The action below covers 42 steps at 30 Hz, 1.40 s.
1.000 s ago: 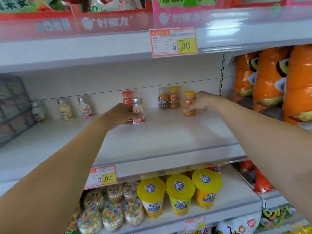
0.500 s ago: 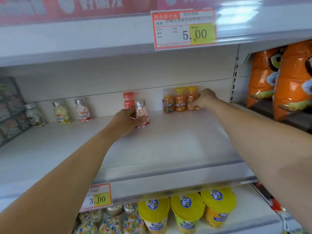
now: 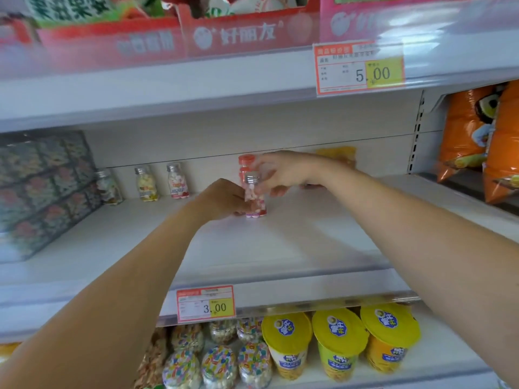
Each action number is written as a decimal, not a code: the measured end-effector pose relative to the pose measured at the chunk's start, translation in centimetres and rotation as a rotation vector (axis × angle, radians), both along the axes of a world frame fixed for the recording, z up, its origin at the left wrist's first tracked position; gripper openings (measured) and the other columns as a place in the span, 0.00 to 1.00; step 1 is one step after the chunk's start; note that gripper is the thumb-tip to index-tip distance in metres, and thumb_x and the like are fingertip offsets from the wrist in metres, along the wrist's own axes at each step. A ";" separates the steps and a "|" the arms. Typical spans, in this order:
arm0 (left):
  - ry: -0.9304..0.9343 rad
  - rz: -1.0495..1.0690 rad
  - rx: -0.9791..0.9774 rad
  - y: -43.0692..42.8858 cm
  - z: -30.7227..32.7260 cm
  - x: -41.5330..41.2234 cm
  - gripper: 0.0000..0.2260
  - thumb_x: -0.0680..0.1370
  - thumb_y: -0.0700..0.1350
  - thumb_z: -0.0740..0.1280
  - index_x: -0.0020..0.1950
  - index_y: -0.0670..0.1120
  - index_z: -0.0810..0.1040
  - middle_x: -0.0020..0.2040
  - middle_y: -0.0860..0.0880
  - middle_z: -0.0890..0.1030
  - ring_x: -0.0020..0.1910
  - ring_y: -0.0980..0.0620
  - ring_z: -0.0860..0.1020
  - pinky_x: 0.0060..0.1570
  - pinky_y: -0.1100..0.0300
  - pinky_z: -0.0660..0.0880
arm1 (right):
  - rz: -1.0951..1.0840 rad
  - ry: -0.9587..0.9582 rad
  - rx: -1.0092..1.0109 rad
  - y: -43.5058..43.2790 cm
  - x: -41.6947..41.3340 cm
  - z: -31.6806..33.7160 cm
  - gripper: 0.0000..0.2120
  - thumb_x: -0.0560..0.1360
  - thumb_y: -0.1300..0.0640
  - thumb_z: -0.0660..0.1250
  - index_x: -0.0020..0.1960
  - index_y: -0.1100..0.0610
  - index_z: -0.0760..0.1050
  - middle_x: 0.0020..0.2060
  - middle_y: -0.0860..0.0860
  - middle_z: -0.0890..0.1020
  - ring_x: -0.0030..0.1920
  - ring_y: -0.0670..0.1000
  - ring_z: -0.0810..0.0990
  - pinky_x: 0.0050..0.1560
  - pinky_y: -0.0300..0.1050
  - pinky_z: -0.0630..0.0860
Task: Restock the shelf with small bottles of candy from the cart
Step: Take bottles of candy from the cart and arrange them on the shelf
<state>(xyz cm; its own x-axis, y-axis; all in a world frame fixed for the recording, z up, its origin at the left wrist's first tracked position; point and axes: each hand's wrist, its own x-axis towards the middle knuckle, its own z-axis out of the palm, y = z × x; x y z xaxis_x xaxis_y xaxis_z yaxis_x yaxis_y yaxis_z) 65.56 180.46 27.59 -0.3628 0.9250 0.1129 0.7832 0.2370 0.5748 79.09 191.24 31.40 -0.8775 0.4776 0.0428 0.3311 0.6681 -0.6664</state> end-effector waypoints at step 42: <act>0.441 0.310 -0.084 -9.3 -2.6 -12.3 0.16 0.82 0.45 0.55 0.63 0.41 0.76 0.64 0.41 0.76 0.62 0.43 0.73 0.59 0.58 0.70 | -0.558 0.126 0.145 -3.7 -19.2 -3.4 0.32 0.67 0.58 0.77 0.66 0.64 0.66 0.63 0.59 0.75 0.61 0.58 0.77 0.58 0.46 0.75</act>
<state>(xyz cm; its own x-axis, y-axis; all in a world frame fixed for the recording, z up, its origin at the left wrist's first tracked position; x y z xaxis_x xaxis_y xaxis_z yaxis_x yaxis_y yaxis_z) 53.25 171.14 24.98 -0.5548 0.7946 0.2466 0.8319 0.5261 0.1763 59.86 187.54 27.95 -0.4788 0.8473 0.2300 0.5829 0.5027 -0.6384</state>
